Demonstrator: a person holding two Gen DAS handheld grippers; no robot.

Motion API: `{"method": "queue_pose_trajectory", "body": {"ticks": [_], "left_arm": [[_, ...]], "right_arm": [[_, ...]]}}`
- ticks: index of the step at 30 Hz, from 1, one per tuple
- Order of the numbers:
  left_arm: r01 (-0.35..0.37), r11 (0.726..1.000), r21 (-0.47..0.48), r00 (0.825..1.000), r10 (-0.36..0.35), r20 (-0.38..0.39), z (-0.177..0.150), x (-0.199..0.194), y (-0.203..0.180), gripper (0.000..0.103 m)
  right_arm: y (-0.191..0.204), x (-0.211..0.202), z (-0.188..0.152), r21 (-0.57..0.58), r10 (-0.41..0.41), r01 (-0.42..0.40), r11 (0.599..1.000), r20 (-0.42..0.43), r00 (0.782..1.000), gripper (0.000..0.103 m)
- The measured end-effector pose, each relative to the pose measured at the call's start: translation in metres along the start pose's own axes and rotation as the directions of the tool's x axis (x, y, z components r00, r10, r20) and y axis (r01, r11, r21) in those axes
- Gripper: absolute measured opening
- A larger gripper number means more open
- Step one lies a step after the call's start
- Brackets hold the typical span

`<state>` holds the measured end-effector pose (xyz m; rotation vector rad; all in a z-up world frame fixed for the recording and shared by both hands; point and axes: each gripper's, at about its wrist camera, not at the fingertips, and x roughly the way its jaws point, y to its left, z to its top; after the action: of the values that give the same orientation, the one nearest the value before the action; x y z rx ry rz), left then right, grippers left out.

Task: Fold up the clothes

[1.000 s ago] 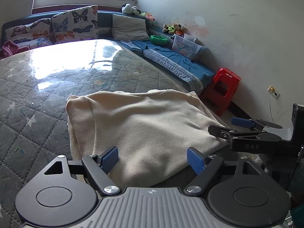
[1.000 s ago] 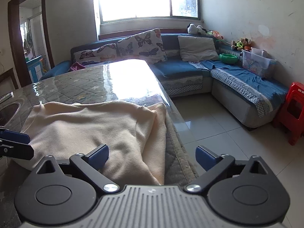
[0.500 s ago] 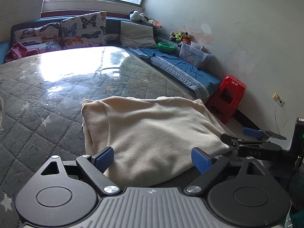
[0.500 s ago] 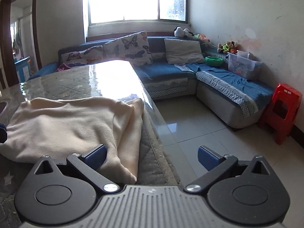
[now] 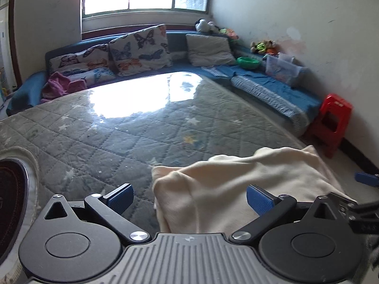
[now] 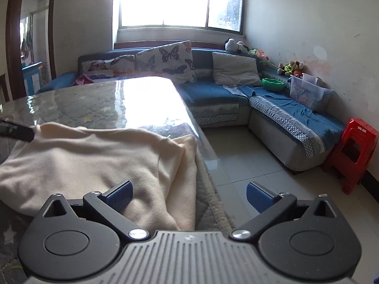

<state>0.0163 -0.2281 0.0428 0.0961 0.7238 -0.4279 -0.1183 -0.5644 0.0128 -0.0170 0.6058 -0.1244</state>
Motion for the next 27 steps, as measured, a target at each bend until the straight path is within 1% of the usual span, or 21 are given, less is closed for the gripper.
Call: {"method": "queue_pose_trajectory", "body": {"ticks": [3, 6, 9, 15, 18, 22, 25, 27], "left_arm": [[-0.041, 0.999, 0.016, 0.999, 0.042, -0.018, 0.005, 0.014, 0.001, 0.103], [-0.038, 0.999, 0.010, 0.999, 0.038, -0.027, 0.012, 0.022, 0.002, 0.103], [-0.051, 0.999, 0.003, 0.998, 0.051, -0.036, 0.017, 0.032, 0.003, 0.103], [-0.089, 0.996, 0.030, 0.993, 0.091, -0.077, 0.021, 0.055, 0.002, 0.103], [-0.086, 0.996, 0.026, 0.991, 0.088, -0.098, 0.018, 0.063, 0.005, 0.103], [-0.065, 0.998, -0.001, 0.992, 0.065, -0.107, 0.018, 0.067, 0.010, 0.103], [-0.055, 0.998, -0.026, 0.992, 0.052, -0.116, 0.018, 0.066, 0.013, 0.103], [-0.059, 0.998, -0.028, 0.992, 0.056, -0.113, 0.017, 0.064, 0.014, 0.103]], "right_arm": [[-0.002, 0.000, 0.001, 0.003, 0.010, -0.010, 1.000, -0.001, 1.000, 0.103], [-0.003, -0.002, 0.004, -0.006, 0.009, -0.009, 1.000, 0.005, 1.000, 0.103], [-0.002, -0.002, 0.007, -0.017, 0.010, -0.010, 1.000, 0.004, 1.000, 0.103], [-0.001, 0.003, 0.005, -0.019, 0.017, -0.017, 1.000, -0.009, 1.000, 0.103], [-0.002, 0.003, 0.005, -0.012, 0.019, -0.020, 1.000, -0.011, 1.000, 0.103], [-0.003, 0.000, 0.007, -0.020, 0.006, -0.007, 1.000, -0.005, 1.000, 0.103], [0.000, -0.006, 0.010, -0.026, 0.014, -0.014, 1.000, 0.012, 1.000, 0.103], [0.005, -0.011, 0.013, -0.035, 0.025, -0.024, 0.999, 0.031, 0.999, 0.103]]}}
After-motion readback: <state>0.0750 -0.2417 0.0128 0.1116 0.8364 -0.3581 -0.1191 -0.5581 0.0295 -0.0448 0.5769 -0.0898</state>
